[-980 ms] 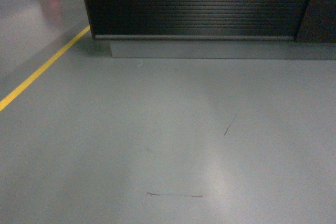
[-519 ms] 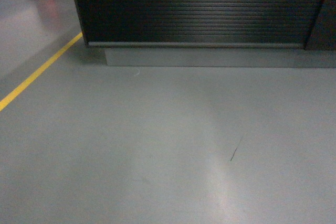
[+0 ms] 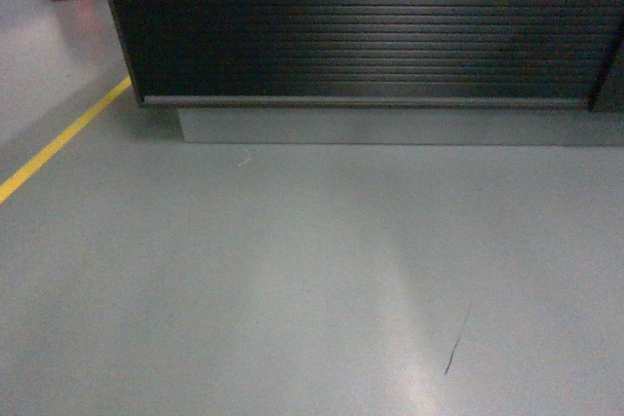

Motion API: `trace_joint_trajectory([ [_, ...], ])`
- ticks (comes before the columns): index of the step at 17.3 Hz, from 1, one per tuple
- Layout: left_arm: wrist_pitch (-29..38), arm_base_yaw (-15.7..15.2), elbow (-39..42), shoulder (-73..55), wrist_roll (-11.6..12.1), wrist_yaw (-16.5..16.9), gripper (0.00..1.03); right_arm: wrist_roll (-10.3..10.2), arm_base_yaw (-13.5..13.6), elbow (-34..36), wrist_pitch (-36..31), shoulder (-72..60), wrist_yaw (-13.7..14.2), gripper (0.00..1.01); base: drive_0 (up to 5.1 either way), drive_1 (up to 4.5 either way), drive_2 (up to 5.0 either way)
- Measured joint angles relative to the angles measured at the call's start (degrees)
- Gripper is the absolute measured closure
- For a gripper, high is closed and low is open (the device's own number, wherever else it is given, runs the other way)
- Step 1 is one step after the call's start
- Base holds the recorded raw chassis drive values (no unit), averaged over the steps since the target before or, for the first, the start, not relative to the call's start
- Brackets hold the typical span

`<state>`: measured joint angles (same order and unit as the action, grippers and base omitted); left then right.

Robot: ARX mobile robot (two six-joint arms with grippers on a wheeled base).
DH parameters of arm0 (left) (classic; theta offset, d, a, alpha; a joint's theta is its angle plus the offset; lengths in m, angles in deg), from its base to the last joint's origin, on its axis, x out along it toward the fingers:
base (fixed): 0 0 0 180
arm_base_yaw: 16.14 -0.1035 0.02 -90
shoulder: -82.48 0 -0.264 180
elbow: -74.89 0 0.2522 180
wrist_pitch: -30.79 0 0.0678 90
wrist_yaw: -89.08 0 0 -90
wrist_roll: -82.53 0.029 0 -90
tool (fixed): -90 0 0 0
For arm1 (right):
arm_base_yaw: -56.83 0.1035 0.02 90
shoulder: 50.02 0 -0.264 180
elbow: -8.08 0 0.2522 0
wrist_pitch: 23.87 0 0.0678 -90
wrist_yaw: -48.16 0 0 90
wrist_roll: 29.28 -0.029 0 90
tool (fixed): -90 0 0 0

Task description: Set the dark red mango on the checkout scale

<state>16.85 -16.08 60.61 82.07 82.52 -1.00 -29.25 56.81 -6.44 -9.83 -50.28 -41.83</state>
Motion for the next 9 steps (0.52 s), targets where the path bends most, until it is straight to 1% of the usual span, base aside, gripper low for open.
trace_joint_trajectory([
  [9, 0.0, 0.0, 0.0, 0.0, 0.0, 0.0, 0.05, 0.0, 0.0, 0.0, -0.3, 0.0, 0.0, 0.03, 0.1, 4.32, -4.2],
])
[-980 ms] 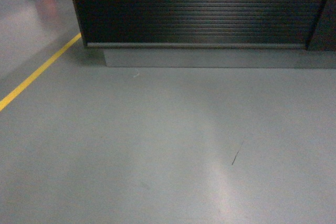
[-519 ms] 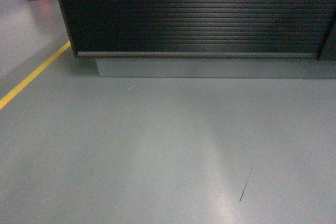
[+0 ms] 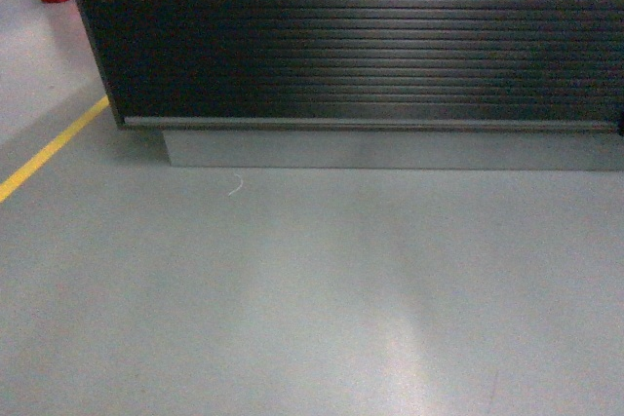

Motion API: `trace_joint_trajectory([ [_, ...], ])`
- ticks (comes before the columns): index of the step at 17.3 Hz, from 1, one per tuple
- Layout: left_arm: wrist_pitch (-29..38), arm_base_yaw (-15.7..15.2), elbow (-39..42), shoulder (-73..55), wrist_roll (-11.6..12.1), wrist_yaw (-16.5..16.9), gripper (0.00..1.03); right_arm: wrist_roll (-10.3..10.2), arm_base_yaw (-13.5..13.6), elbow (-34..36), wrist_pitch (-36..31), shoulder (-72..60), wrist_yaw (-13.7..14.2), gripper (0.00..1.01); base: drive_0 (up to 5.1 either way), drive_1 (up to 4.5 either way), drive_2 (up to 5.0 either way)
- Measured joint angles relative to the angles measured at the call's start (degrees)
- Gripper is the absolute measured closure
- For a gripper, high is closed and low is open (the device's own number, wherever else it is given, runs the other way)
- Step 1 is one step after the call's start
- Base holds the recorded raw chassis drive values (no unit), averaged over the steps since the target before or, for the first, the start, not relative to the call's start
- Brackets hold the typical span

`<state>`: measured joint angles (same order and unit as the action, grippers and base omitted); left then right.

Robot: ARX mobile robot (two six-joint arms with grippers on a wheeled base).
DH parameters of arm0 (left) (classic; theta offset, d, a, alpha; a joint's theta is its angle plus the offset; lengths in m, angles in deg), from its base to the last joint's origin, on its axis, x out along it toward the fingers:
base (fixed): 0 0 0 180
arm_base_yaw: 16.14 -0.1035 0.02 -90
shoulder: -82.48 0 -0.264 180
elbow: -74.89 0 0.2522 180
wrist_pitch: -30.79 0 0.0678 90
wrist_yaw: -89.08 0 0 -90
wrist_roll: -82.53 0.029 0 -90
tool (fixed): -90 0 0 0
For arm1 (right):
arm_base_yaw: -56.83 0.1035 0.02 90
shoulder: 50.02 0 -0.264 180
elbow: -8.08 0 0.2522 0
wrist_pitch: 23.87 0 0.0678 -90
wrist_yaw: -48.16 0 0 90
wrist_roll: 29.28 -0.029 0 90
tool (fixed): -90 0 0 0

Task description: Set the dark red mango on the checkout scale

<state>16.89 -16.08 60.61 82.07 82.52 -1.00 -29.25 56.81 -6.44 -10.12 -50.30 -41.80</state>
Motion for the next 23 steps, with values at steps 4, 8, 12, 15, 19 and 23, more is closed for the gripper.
trace_joint_trajectory([
  [4, 0.0, 0.0, 0.0, 0.0, 0.0, 0.0, 0.05, 0.0, 0.0, 0.0, 0.2, 0.0, 0.0, 0.03, 0.0, 4.28, -4.3],
  [8, 0.0, 0.0, 0.0, 0.0, 0.0, 0.1, 0.05, 0.0, 0.0, 0.0, 0.2, 0.0, 0.0, 0.03, 0.0, 4.03, -4.0],
  [12, 0.0, 0.0, 0.0, 0.0, 0.0, 0.0, 0.05, 0.0, 0.0, 0.0, 0.2, 0.0, 0.0, 0.03, 0.1, 3.95, -3.8],
  [15, 0.1, 0.0, 0.0, 0.0, 0.0, 0.0, 0.05, 0.0, 0.0, 0.0, 0.2, 0.0, 0.0, 0.03, 0.0, 3.94, -3.8],
  [19, -0.1, 0.0, 0.0, 0.0, 0.0, 0.0, 0.05, 0.0, 0.0, 0.0, 0.3, 0.0, 0.0, 0.03, 0.1, 1.77, -1.7],
  [23, 0.0, 0.0, 0.0, 0.0, 0.0, 0.0, 0.05, 0.0, 0.0, 0.0, 0.2, 0.0, 0.0, 0.03, 0.1, 1.18, -1.1],
])
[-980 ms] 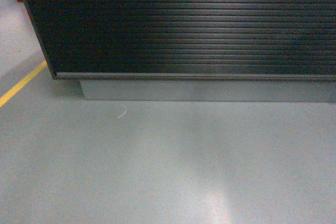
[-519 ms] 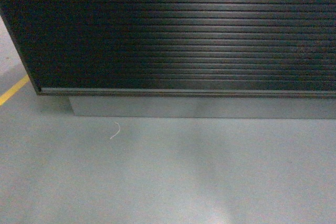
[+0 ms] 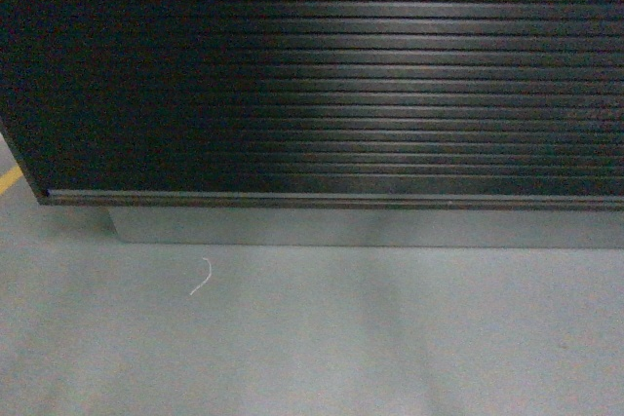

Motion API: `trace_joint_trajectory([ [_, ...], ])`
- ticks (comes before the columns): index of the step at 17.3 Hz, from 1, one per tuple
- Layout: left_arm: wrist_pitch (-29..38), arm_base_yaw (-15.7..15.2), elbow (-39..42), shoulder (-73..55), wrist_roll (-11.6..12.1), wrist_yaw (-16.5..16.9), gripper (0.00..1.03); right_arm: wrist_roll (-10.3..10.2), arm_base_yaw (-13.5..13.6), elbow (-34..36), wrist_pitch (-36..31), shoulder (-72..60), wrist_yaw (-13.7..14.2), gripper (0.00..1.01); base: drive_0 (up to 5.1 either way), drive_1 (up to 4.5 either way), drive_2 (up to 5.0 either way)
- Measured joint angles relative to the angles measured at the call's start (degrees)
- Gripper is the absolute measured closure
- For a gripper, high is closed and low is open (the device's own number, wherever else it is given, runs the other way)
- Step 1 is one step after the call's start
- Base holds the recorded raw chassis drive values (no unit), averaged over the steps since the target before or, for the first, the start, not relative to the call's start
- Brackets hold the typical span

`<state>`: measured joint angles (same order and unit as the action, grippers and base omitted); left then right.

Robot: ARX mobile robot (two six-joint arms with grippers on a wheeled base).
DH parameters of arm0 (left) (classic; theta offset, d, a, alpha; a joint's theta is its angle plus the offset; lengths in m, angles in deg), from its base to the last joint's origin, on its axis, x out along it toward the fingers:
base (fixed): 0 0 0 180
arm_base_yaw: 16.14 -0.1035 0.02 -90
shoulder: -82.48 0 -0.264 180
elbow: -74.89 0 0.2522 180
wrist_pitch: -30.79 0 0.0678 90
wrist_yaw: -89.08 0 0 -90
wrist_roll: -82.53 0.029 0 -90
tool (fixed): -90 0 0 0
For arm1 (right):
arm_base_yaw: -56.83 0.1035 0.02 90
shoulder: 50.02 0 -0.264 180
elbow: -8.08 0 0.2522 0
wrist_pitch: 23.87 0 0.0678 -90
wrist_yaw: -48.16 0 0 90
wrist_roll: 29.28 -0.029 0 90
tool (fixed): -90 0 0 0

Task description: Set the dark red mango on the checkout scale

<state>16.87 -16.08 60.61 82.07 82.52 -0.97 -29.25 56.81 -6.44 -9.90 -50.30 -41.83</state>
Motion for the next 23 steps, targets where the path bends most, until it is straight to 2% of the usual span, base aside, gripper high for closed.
trace_joint_trajectory([
  [19, 0.0, 0.0, 0.0, 0.0, 0.0, 0.0, 0.05, 0.0, 0.0, 0.0, -0.1, 0.0, 0.0, 0.03, 0.0, 3.8, -3.9],
  [23, -0.3, 0.0, 0.0, 0.0, 0.0, 0.0, 0.05, 0.0, 0.0, 0.0, 0.2, 0.0, 0.0, 0.03, 0.0, 1.19, -1.3],
])
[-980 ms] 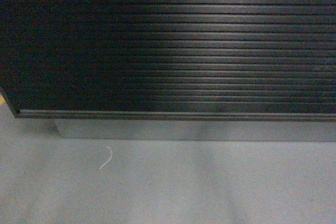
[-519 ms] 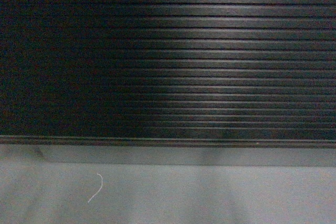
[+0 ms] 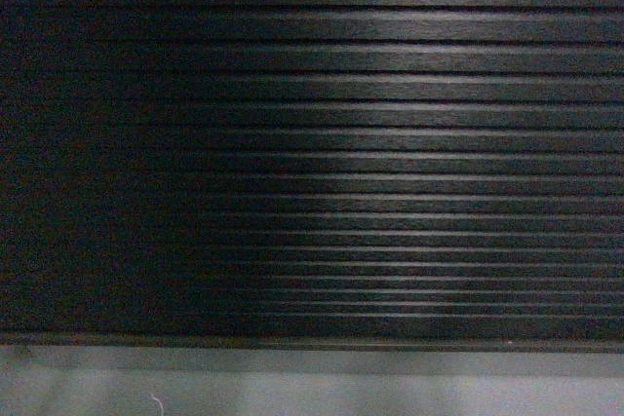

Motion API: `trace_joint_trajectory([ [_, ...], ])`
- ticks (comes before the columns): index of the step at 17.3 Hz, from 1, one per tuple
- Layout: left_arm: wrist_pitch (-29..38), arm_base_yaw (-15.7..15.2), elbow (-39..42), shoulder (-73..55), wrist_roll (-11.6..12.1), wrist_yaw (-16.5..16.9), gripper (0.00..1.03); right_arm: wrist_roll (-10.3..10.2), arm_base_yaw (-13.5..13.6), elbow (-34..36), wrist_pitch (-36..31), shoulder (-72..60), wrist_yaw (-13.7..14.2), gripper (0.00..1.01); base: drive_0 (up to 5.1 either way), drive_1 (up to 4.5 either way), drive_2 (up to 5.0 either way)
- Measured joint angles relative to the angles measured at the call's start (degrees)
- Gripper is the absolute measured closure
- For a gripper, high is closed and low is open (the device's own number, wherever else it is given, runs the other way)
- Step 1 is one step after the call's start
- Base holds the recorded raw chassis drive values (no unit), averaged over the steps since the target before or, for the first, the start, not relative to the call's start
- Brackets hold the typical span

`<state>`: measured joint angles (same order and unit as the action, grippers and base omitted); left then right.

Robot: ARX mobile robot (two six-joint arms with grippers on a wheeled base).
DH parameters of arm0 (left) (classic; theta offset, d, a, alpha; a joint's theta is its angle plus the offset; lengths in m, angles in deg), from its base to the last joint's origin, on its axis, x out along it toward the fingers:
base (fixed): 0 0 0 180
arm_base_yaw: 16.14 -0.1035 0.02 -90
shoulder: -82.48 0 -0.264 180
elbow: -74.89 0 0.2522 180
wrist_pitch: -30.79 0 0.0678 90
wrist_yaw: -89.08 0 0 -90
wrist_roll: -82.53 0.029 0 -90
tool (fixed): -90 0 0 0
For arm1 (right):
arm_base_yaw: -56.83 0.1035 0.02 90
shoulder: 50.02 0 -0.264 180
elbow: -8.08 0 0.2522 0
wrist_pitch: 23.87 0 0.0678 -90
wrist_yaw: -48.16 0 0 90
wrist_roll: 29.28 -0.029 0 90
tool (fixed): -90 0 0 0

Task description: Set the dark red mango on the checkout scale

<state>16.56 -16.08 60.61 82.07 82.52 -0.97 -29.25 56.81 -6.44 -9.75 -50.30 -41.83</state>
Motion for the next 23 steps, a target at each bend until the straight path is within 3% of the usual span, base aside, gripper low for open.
trace_joint_trajectory([
  [23, 0.3, 0.0, 0.0, 0.0, 0.0, -0.1, 0.05, 0.1, 0.0, 0.0, -0.2, 0.0, 0.0, 0.03, 0.0, 0.0, 0.0],
])
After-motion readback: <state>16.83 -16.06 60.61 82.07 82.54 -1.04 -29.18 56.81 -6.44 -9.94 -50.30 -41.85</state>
